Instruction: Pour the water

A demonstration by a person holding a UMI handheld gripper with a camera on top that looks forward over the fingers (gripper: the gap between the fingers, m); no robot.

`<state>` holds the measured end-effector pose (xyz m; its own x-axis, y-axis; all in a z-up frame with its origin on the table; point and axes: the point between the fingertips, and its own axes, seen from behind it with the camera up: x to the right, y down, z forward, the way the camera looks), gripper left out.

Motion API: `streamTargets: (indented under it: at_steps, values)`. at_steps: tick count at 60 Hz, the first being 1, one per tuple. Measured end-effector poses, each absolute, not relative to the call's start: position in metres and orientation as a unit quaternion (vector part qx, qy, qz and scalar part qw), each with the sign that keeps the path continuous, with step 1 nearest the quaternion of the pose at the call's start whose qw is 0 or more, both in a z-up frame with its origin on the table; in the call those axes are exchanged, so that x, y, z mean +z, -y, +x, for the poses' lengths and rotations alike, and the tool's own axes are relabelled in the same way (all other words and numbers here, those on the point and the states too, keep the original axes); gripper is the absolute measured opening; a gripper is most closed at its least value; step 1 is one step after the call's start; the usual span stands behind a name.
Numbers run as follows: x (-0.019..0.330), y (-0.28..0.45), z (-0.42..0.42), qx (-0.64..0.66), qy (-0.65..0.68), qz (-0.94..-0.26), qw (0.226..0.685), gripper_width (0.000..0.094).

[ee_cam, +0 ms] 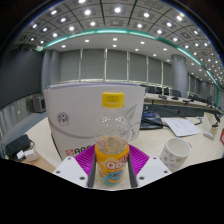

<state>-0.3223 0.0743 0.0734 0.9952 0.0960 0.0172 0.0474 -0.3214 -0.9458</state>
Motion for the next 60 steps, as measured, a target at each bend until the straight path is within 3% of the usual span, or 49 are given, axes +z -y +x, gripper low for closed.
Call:
streamTargets:
  at_steps: [8, 15, 24, 31, 42, 60]
  values:
    - [0.082, -0.071, -0.323, 0.028, 0.046, -0.807, 0.589, 0.0408]
    - [0.106, -0.065, -0.325, 0.065, 0.027, -0.802, 0.594, 0.0392]
    - [0.141, -0.061, -0.325, 0.206, -0.067, -0.79, 0.573, 0.0391]
    - [0.181, -0.059, -0.326, 0.366, -0.181, -0.748, 0.523, 0.0389]
    - [0.212, -0.067, -0.301, 0.578, -0.354, -0.615, 0.404, 0.0388]
    - [0.193, -0.081, -0.266, 0.689, -0.483, -0.461, 0.281, 0.0388]
